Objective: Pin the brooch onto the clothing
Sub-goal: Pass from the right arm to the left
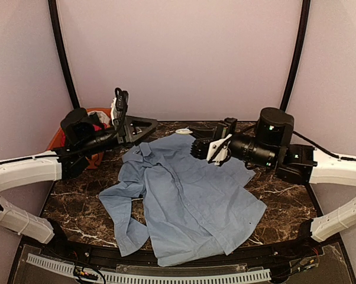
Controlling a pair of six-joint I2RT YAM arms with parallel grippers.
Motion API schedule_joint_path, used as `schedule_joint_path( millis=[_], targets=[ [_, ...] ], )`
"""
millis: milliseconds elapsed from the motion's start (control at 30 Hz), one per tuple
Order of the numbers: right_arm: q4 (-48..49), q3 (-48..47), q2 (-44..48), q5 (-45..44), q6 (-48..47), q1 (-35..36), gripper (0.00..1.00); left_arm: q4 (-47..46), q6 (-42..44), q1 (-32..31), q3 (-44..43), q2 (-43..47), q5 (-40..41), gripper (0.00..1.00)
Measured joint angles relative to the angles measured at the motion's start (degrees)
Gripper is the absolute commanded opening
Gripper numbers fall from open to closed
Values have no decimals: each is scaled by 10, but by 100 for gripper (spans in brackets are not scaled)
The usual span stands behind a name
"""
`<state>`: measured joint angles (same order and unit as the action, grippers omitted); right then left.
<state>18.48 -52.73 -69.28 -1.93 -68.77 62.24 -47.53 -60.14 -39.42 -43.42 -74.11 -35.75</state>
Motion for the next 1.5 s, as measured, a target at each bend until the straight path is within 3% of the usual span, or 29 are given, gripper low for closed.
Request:
schedule_joint_path(
  millis=[100,233,433,633,967,1500],
  targets=[
    [-120,-71,21,28,61,0,0,201,200,-18,-95,72,49,49],
    [-255,-107,33,65,122,0,0,368,402,-31,-160,122,74,53],
    [-382,-116,29,99,182,0,0,552,604,-71,-218,93,141,56],
    [-440,-122,9,109,217,0,0,667,739,-133,-273,15,204,56],
    [-479,-117,-11,102,244,0,0,717,849,-216,-293,-27,199,55],
    [-486,-121,-22,93,268,0,0,716,855,-256,-336,-100,239,44]
  ],
)
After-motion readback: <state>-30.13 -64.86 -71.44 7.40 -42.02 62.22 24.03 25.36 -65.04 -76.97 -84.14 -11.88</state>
